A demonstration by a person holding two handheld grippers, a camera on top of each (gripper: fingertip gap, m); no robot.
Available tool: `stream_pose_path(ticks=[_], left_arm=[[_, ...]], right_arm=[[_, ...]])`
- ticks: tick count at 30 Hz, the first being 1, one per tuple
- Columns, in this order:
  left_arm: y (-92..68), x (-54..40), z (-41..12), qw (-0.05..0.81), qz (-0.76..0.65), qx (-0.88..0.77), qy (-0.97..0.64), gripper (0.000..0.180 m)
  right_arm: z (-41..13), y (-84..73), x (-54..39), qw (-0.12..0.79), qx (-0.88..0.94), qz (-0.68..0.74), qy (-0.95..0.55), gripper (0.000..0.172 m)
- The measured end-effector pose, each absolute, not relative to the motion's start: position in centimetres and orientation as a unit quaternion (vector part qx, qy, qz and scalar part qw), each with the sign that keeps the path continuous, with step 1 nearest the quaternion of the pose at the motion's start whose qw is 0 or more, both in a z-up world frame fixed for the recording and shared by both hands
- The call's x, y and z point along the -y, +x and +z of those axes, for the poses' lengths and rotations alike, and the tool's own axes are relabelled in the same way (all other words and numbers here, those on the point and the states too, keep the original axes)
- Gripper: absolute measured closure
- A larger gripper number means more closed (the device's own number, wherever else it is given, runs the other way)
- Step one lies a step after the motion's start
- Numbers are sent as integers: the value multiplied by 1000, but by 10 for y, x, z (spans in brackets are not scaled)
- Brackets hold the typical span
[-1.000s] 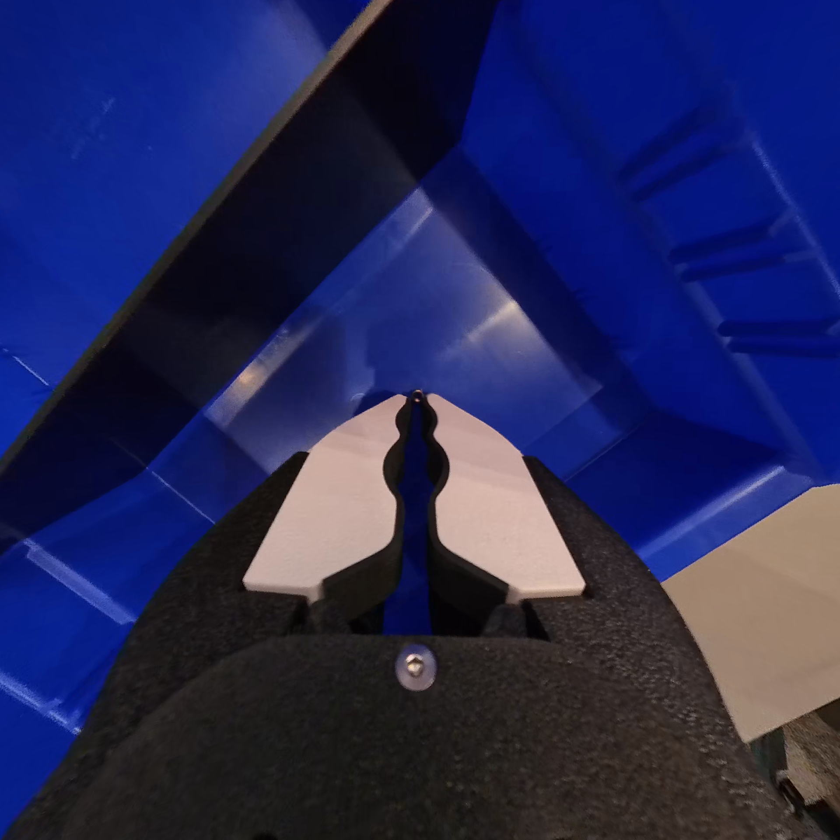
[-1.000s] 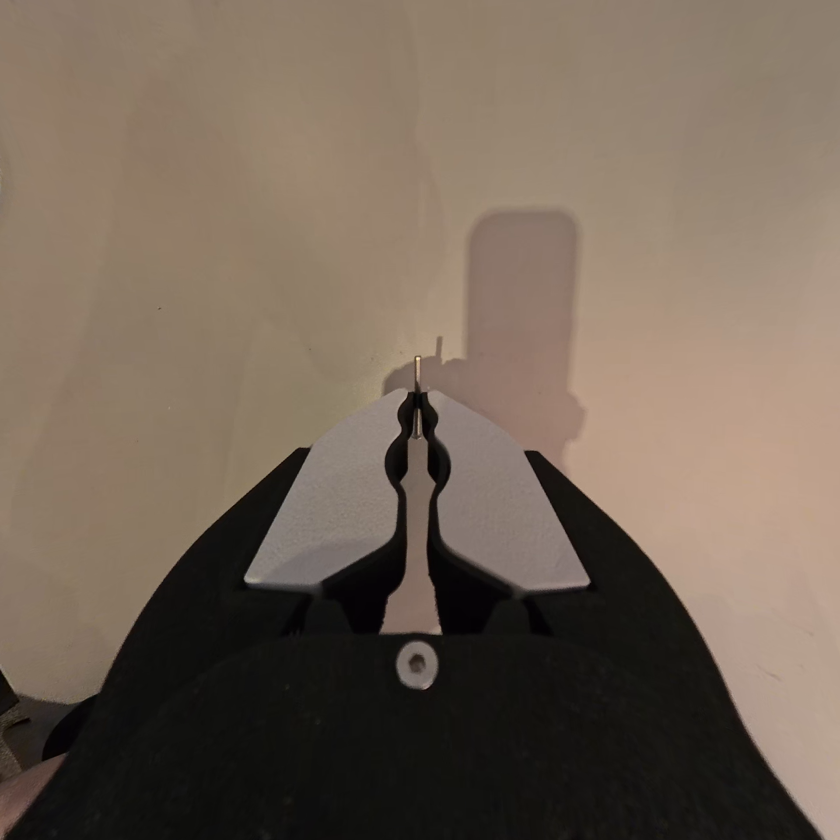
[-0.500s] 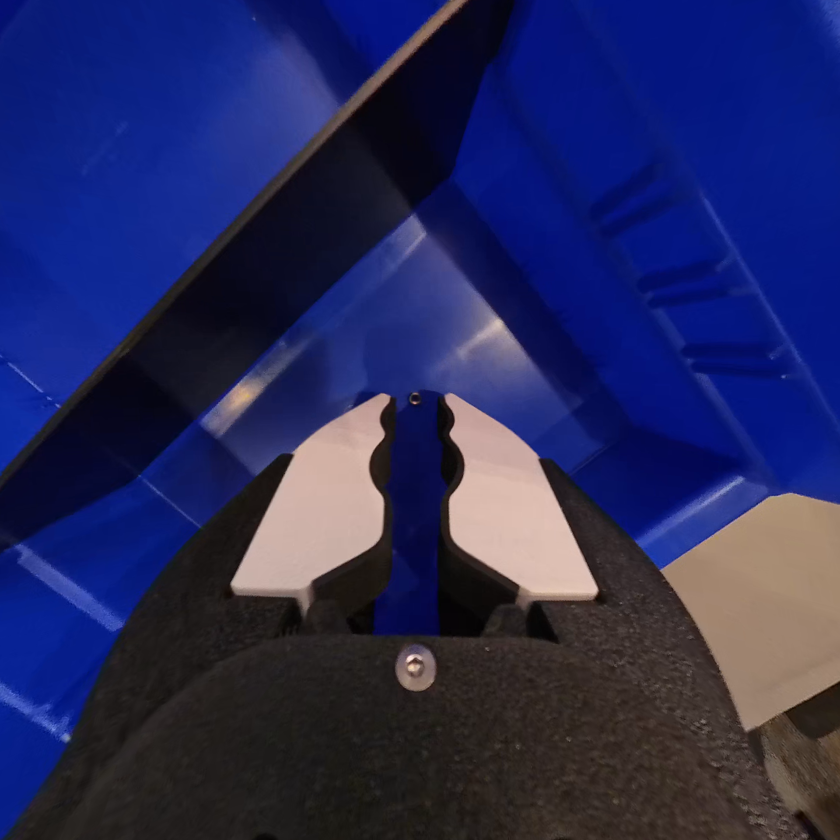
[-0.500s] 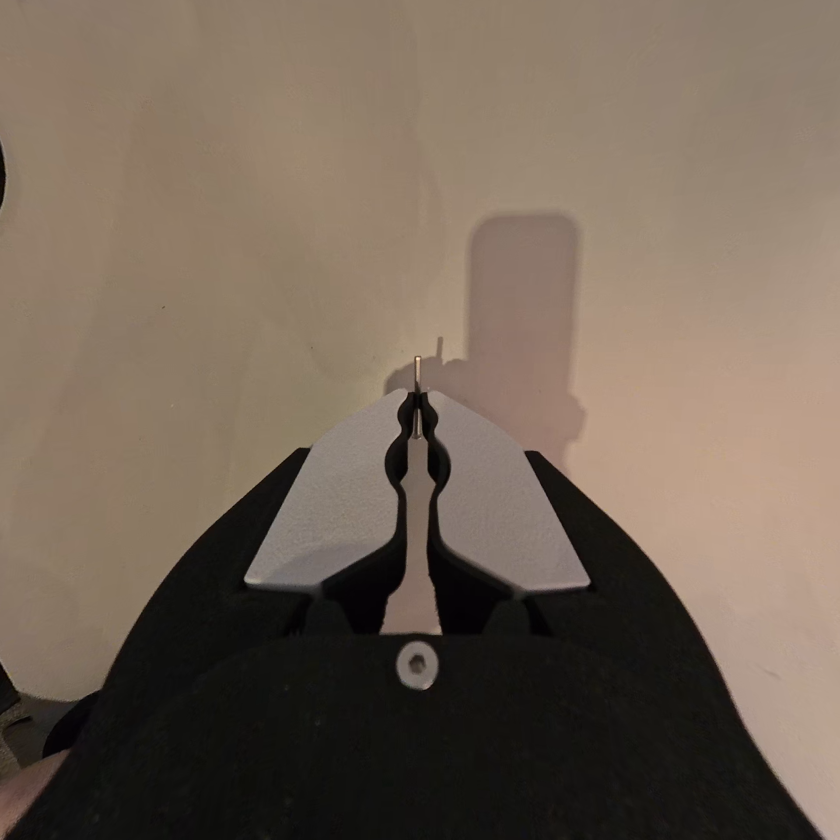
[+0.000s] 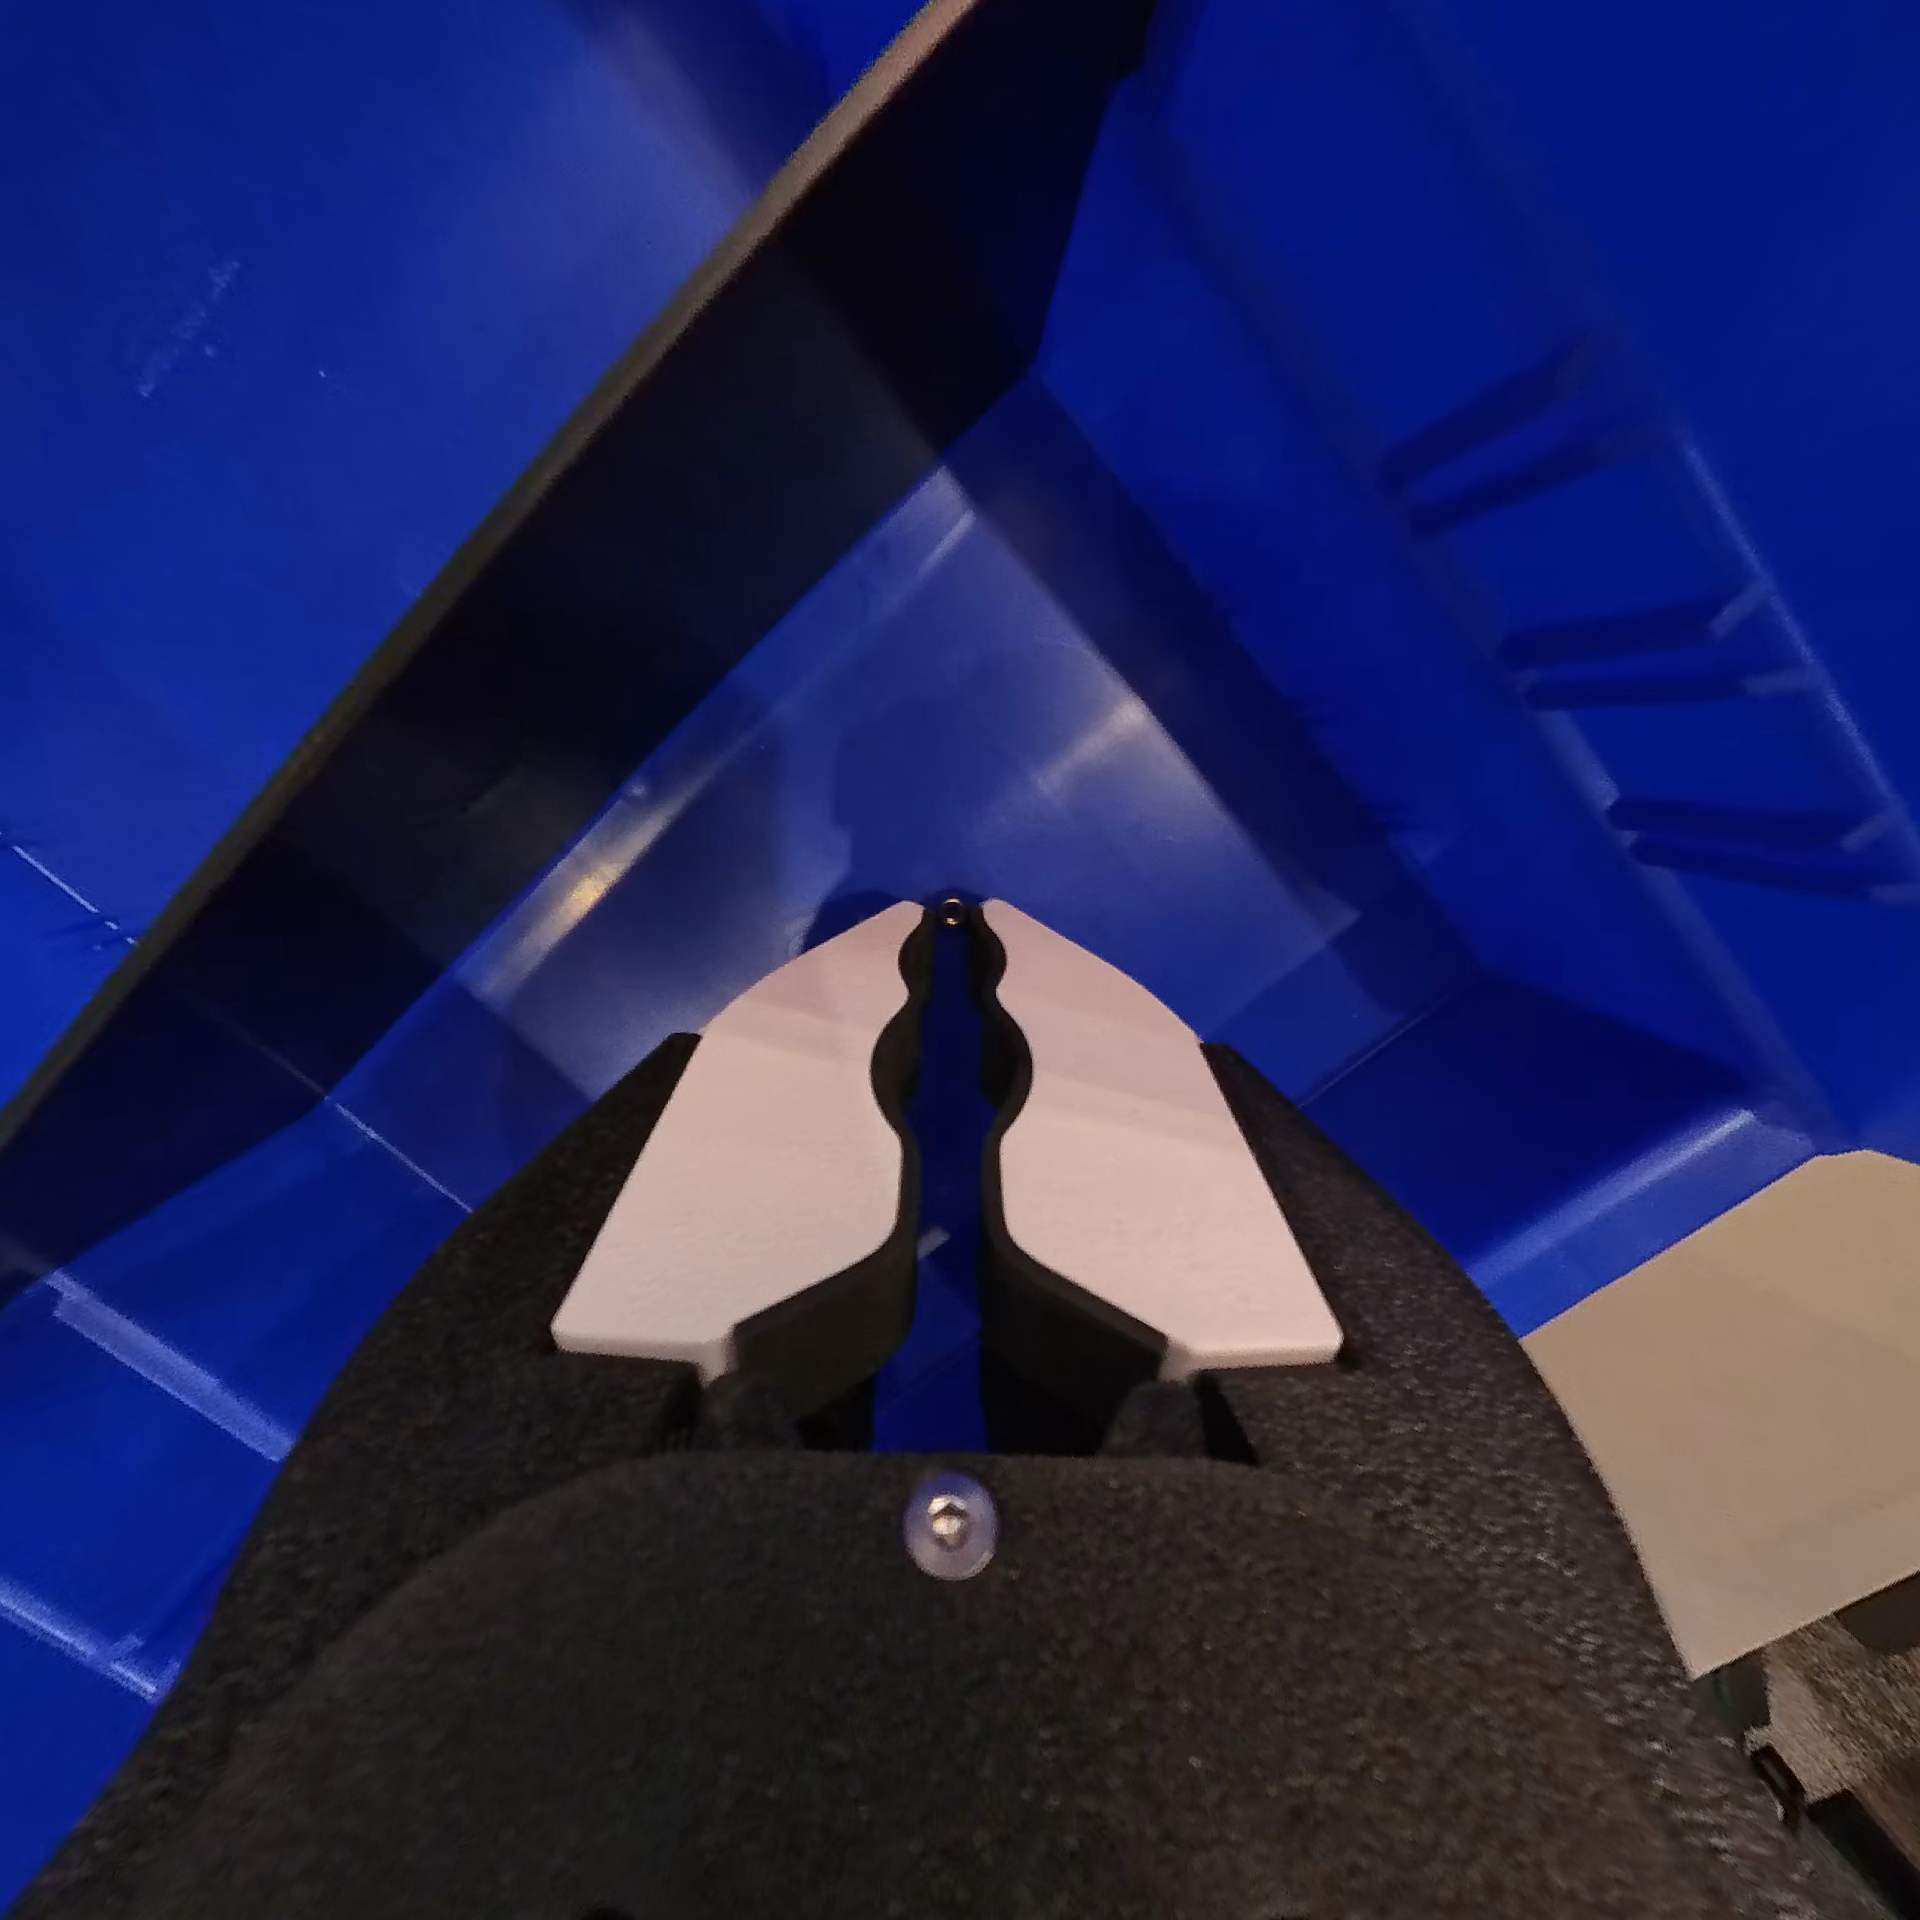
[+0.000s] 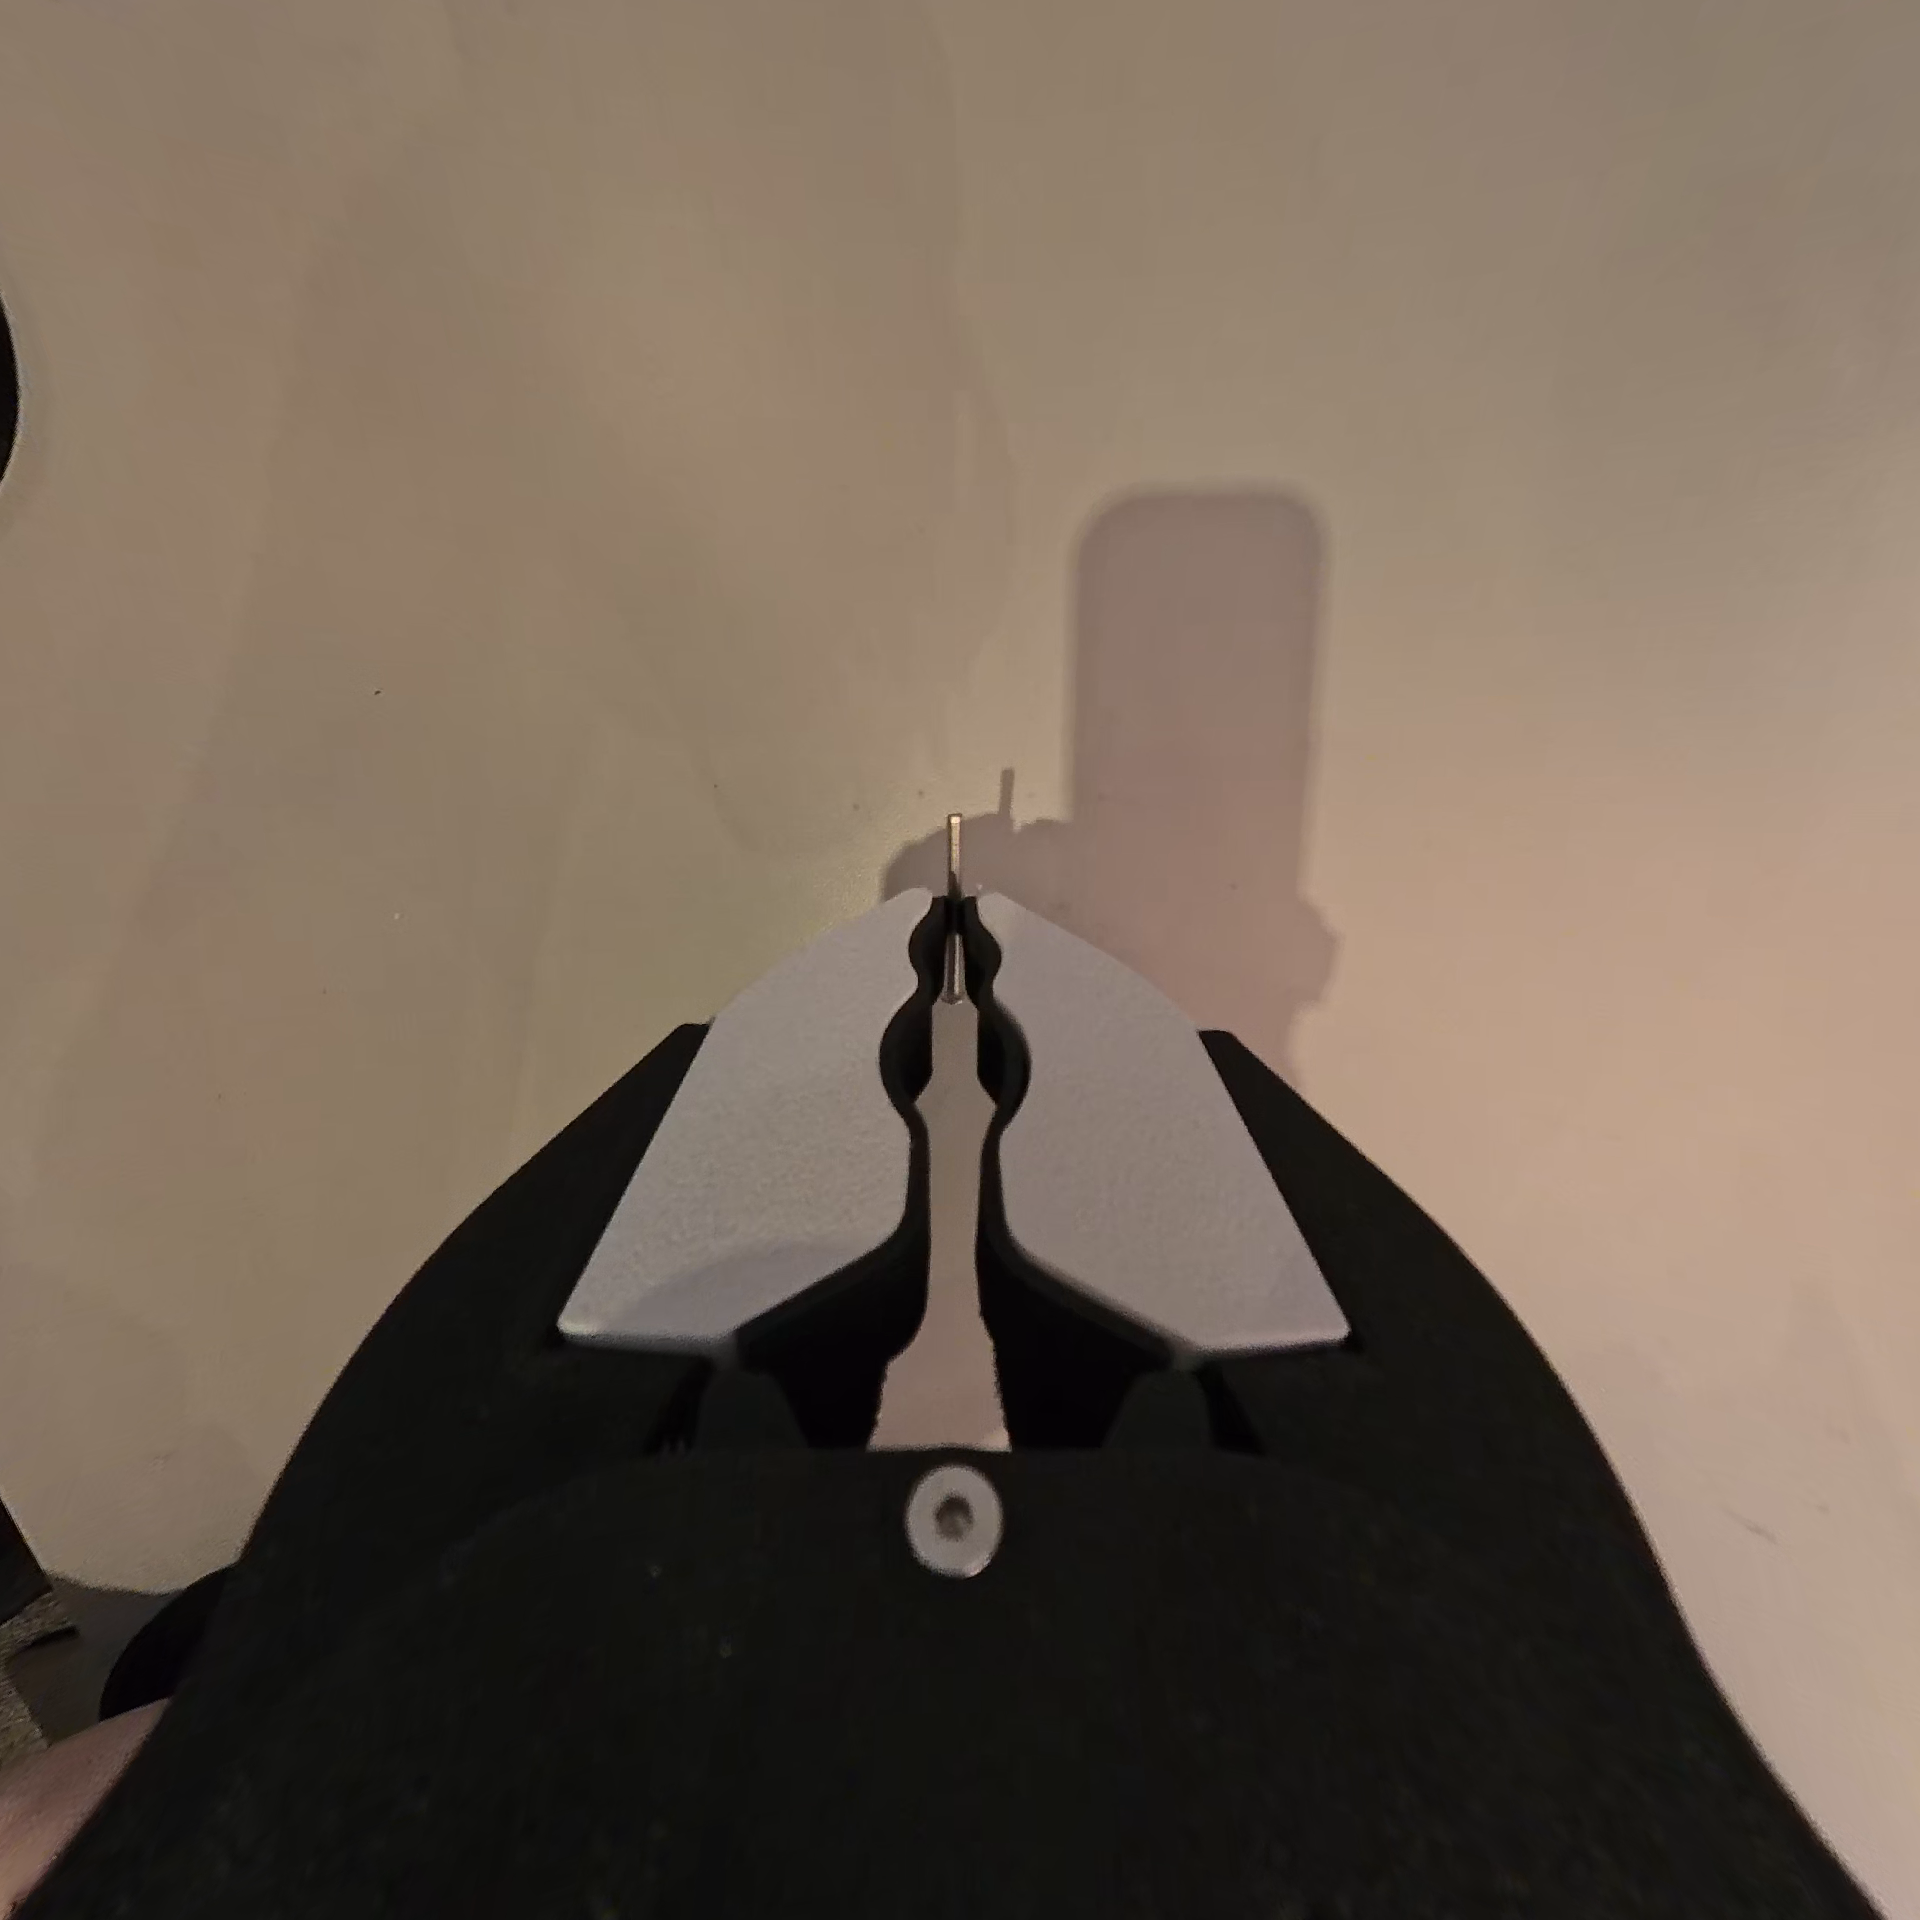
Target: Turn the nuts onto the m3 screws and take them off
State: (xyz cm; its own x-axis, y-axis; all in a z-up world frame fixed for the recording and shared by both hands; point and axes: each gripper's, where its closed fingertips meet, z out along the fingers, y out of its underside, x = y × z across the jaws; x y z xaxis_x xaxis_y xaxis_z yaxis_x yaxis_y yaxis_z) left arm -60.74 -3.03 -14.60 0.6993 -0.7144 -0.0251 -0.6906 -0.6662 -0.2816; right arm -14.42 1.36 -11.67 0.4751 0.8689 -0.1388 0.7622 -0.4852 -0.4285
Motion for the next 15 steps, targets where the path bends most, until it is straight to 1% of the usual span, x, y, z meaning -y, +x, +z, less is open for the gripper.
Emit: stream_pose_path(ticks=[1, 7, 10, 15], left_arm=[[-607, 30, -146, 136, -43, -386, -911, 174], [-610, 33, -145, 119, -33, -395, -910, 177], [-608, 31, -140, 124, -36, -396, -909, 180], [-609, 31, -138, 119, -32, -398, -909, 180]], right_arm=[[-117, -144, -13, 156, 483, 172, -844, 169], [-118, -146, -13, 152, 486, 171, -844, 169], [-118, -145, -12, 152, 486, 170, -844, 169], [-118, -144, -12, 151, 485, 172, -844, 169]])
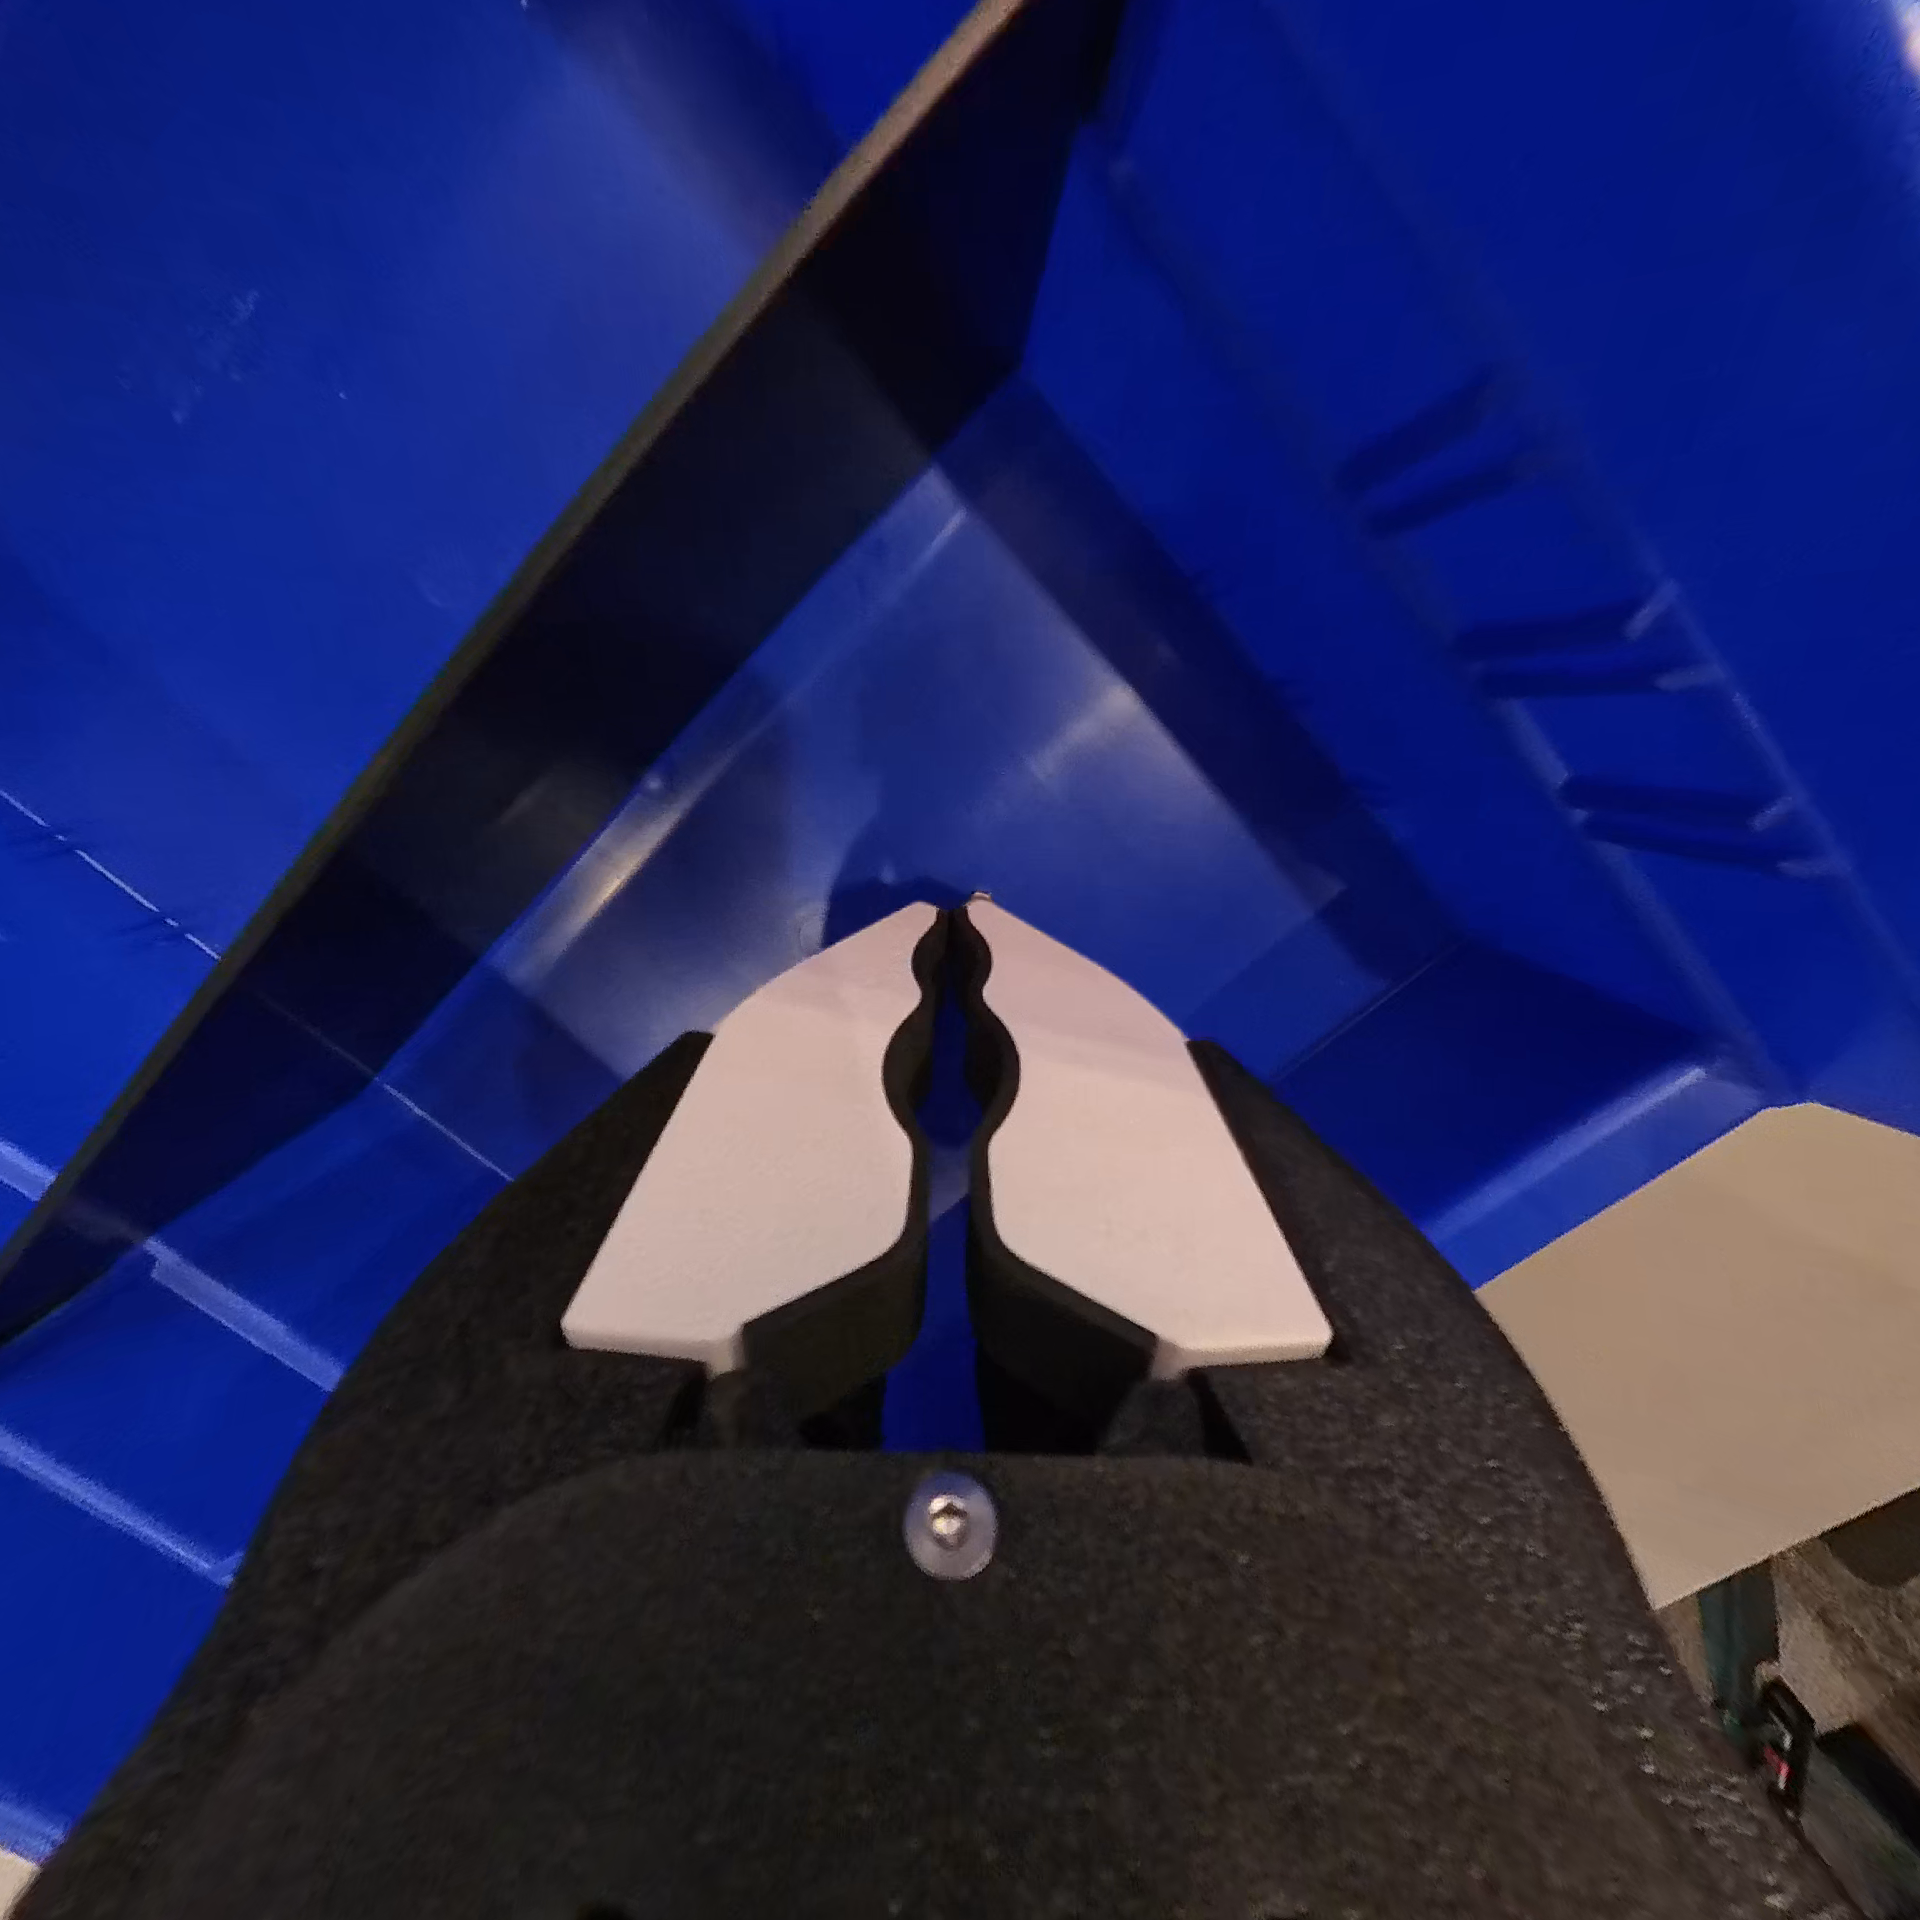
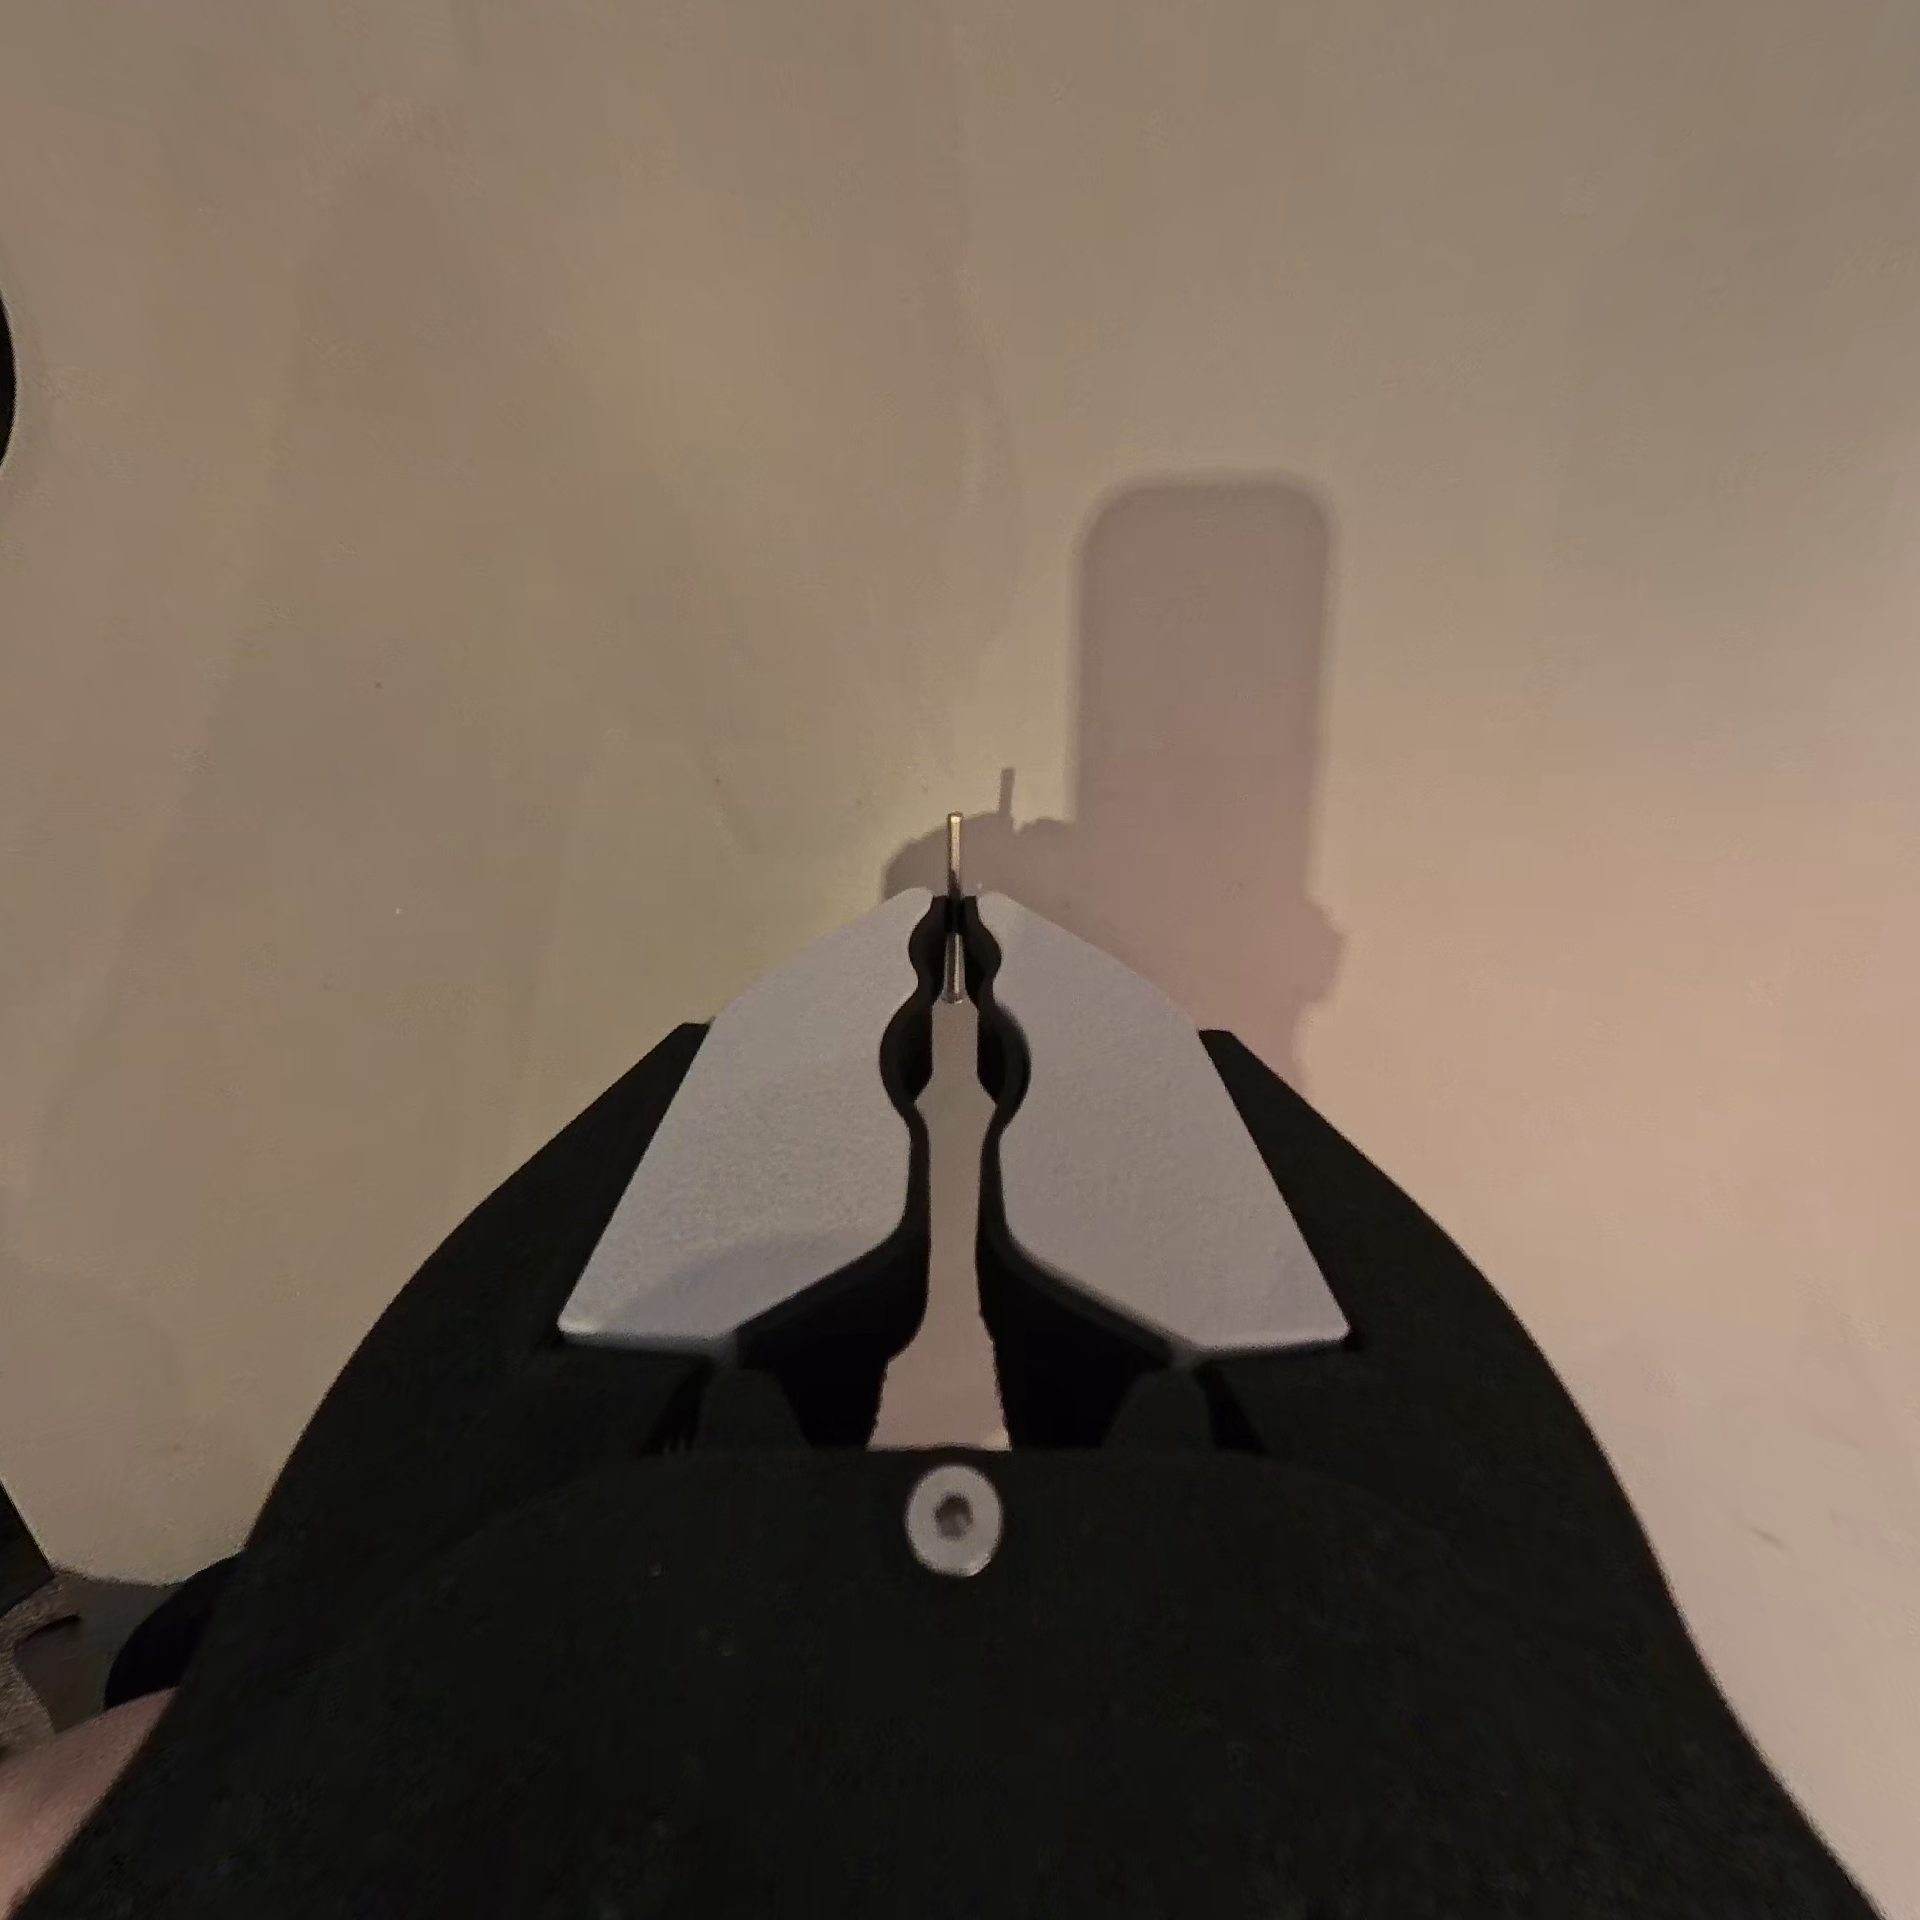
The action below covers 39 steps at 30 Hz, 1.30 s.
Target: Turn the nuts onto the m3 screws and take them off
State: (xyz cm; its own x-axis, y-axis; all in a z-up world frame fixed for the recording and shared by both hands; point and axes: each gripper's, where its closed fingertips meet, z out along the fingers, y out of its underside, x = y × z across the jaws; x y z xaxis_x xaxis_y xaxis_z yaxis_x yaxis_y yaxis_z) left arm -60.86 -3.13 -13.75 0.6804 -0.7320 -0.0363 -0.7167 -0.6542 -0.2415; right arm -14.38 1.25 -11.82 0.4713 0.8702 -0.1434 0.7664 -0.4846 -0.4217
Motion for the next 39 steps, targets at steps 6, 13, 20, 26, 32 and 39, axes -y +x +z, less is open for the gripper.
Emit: stream_pose_path(ticks=[6, 13, 20, 26, 32, 39], left_arm=[[-608, 34, -137, 96, -59, -354, -929, 170], [-613, 34, -126, 55, -21, -300, -952, 161], [-609, 31, -135, 63, -31, -288, -955, 163], [-609, 36, -138, 55, -35, -292, -954, 162], [-607, 34, -141, 55, -37, -291, -954, 161], [-609, 32, -145, 58, -27, -289, -955, 162]], right_arm=[[-118, -145, -12, 151, 487, 172, -843, 169], [-120, -143, -13, 147, 487, 170, -844, 169], [-117, -141, -13, 154, 483, 172, -845, 169], [-117, -142, -13, 154, 485, 172, -844, 169], [-117, -141, -13, 153, 485, 172, -844, 169], [-117, -140, -13, 153, 485, 172, -843, 169]])
